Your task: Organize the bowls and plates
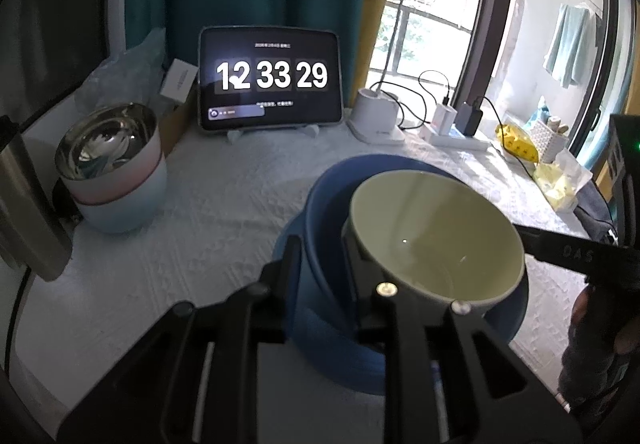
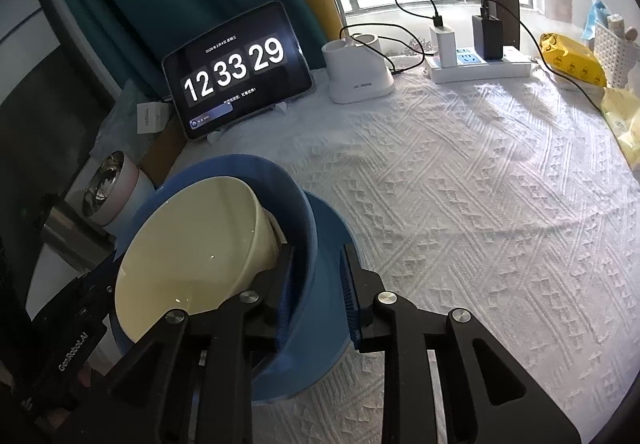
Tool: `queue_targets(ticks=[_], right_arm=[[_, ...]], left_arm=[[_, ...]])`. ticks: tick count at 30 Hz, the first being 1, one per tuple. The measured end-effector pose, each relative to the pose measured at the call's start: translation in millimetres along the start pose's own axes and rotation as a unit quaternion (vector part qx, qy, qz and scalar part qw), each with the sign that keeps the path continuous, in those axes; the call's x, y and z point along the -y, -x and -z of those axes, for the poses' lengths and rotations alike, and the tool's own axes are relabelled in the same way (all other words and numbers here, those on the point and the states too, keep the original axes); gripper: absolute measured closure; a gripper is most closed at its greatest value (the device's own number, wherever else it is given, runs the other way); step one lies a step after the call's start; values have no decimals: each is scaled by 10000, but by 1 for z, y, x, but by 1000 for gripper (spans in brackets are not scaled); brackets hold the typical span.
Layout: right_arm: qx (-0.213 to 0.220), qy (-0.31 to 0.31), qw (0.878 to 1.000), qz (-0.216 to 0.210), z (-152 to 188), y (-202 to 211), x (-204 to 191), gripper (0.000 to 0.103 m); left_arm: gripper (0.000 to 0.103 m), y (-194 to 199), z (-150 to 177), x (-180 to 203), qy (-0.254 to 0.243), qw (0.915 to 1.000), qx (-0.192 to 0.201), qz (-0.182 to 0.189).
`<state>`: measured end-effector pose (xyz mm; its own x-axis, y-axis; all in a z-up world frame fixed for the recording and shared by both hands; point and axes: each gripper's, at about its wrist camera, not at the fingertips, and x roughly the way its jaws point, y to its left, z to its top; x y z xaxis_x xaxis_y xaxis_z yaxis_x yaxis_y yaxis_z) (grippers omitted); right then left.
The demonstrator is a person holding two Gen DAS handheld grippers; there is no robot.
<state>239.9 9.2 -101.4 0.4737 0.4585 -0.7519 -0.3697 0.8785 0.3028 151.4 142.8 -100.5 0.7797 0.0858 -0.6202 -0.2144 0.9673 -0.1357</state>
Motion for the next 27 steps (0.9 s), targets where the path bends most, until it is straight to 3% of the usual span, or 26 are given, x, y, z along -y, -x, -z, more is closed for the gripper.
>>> queue_targets(ticks=[8,14,24,27], right_arm=[[157,32,9998,97,4,17,4,77],[348,73,9991,224,9,35,8,63],[749,183,9958,496,22,79,17,61],[860,196,9944,582,26,92,21,61]], left_arm=[[64,8,4,1,-50,9997,114,-231],[57,25,7,3,4,9991,332,-259],[49,58,13,30,-247,9973,687,113],[40,69,14,35,-243,9961,819,225]])
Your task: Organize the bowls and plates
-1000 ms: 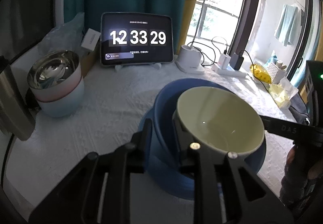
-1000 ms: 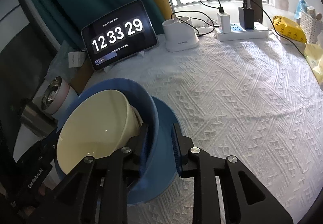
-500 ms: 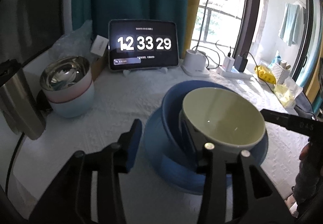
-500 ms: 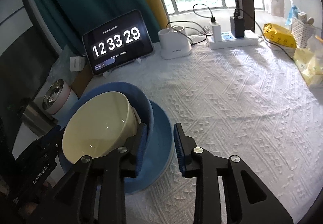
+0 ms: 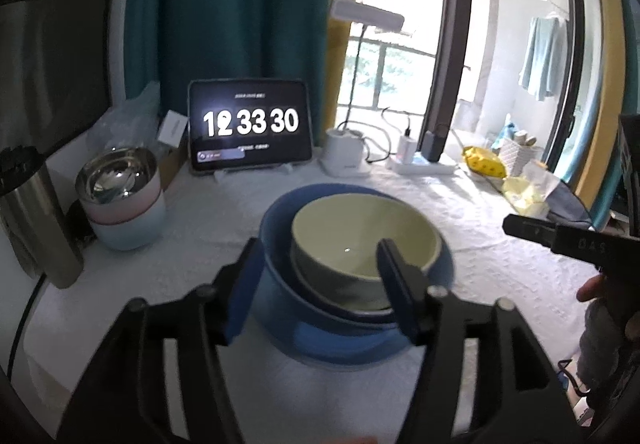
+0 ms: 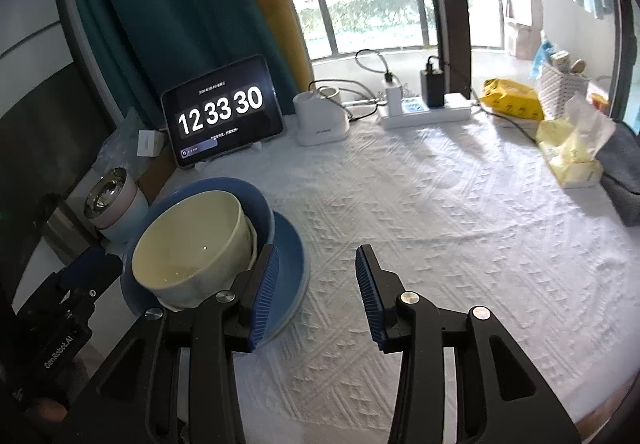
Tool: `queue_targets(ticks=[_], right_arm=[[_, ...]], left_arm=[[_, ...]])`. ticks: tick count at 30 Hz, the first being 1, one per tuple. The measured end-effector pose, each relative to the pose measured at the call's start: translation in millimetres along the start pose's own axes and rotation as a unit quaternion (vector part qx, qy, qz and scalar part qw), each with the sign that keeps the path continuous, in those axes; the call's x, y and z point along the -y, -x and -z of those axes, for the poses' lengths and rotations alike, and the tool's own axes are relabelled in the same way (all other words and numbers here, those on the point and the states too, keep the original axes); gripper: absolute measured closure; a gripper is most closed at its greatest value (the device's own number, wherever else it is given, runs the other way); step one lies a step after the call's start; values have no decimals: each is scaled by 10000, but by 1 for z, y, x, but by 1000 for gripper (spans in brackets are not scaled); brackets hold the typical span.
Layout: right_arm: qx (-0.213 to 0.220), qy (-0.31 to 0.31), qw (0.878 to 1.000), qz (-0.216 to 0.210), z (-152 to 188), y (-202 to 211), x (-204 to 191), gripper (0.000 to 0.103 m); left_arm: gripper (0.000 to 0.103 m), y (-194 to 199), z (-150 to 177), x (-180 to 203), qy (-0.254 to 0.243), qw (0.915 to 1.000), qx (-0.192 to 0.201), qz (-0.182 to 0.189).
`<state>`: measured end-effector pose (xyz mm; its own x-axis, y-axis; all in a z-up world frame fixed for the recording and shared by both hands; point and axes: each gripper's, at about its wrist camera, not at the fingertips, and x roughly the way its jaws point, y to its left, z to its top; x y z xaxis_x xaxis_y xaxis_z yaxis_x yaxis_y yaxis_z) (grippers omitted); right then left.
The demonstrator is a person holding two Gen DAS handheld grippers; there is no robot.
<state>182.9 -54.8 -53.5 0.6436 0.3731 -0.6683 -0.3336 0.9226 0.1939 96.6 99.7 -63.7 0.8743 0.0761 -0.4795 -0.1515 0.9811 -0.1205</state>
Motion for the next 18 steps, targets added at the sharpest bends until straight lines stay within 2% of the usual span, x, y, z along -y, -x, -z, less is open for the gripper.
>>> queue_targets(ticks=[10,11,12,13,15,18], right_arm=[[365,77,9990,235,13,41,7,60],[402,100,9988,267,15,46,7,57],[444,117,9986,280,17,50,8,48],[502,136,9982,291,19,56,9,43],[598,200,9973,371,23,64,9,41],[755,341,9950,552,31,79,10,40]], left_arm=[[36,28,5,7,32,9996,276,65],[36,31,6,7,71,9995,300,74],[36,35,7,7,117,9994,324,90],[36,37,8,7,137,9993,349,97],[34,45,11,8,129,9989,453,86],[27,55,13,13,54,9985,530,87]])
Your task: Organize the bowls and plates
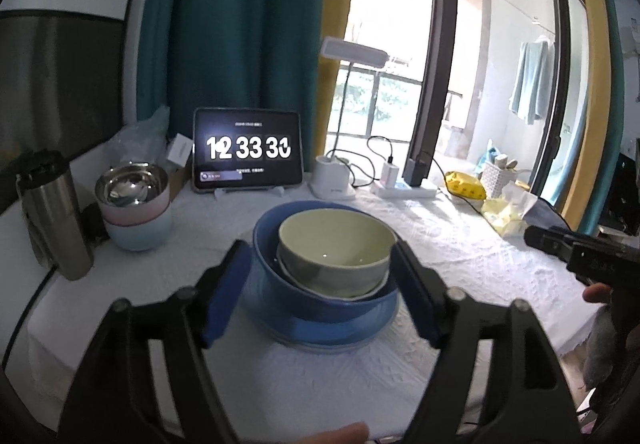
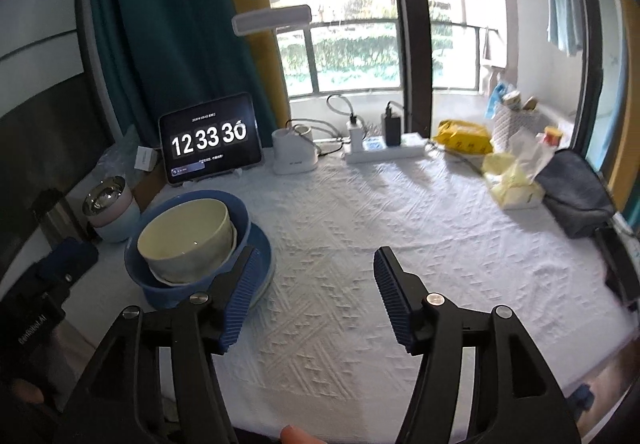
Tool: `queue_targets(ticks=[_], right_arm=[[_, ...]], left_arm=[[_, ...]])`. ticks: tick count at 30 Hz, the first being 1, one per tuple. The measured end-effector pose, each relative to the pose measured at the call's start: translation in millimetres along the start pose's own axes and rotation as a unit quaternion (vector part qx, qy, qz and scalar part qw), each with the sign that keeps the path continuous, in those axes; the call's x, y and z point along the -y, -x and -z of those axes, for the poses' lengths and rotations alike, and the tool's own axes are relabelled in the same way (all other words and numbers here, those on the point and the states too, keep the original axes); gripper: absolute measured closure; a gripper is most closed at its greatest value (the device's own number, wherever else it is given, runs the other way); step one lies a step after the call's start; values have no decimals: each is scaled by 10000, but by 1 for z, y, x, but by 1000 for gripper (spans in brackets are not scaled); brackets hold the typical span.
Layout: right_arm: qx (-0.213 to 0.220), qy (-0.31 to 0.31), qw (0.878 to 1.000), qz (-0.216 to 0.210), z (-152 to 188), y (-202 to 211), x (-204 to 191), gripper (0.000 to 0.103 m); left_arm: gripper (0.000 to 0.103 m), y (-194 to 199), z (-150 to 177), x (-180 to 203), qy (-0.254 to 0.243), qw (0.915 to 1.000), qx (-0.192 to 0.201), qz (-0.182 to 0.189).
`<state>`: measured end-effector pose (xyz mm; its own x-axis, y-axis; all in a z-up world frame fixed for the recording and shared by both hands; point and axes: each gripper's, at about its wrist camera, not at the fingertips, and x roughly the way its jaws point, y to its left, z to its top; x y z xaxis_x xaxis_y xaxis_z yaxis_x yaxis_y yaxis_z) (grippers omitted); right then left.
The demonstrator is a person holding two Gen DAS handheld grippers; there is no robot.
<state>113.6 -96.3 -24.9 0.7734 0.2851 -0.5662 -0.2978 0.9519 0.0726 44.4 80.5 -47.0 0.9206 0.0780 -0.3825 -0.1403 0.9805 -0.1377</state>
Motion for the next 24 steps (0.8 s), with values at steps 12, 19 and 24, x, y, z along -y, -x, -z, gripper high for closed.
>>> queue_targets(ticks=[12,19,24], right_arm=[[740,133,9951,643,7,61,15,36],[1155,130,9895,862,2,96,21,36],[1317,120,9865,964,0,110,25,35]], left_arm=[[14,46,-8,14,-162,9980,610,7],[13,71,-16,16,-217,9949,983,-110],[13,82,-18,14,-214,9933,1121,-164]])
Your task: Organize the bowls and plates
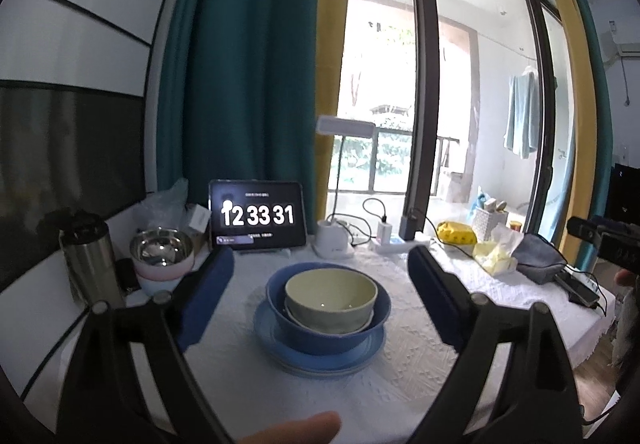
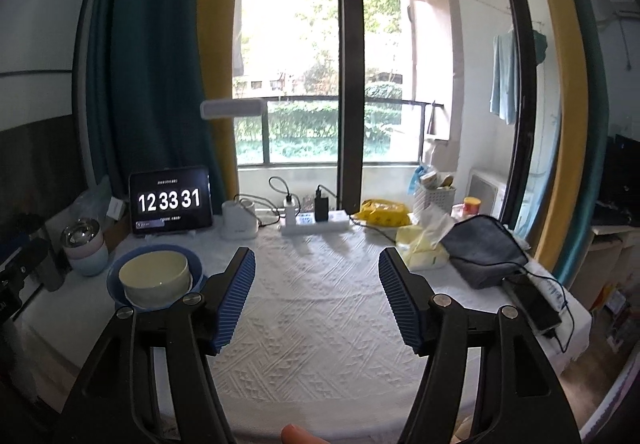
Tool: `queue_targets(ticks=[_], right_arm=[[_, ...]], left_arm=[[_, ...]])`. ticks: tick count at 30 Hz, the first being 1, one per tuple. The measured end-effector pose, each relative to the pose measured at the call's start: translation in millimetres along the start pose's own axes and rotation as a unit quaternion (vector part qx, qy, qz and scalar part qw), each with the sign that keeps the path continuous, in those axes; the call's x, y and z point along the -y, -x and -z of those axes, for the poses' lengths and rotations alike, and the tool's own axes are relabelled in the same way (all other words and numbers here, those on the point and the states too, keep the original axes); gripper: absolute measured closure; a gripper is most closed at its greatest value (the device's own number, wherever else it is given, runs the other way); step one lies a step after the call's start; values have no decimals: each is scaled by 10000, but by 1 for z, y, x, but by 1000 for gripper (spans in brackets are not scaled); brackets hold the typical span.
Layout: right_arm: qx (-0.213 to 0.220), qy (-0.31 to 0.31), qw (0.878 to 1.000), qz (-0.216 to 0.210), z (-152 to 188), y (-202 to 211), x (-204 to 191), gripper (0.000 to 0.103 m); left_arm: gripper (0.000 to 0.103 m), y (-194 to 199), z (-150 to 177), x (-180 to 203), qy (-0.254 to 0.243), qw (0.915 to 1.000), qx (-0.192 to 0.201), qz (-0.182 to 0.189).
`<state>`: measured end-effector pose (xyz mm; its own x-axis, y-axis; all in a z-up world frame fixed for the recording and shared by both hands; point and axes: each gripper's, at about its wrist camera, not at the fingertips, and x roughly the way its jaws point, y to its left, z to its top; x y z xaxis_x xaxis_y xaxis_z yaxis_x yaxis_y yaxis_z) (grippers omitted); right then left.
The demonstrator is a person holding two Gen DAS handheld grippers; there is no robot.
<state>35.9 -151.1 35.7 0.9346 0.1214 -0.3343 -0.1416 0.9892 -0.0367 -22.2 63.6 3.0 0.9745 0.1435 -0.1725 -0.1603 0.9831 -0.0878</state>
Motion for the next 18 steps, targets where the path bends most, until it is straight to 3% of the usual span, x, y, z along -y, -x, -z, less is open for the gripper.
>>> queue_targets(ticks=[18], right_arm=[[17,-66,10000,43,1,1,1,35]], left_arm=[[13,2,-2,-1,-29,10000,43,71]])
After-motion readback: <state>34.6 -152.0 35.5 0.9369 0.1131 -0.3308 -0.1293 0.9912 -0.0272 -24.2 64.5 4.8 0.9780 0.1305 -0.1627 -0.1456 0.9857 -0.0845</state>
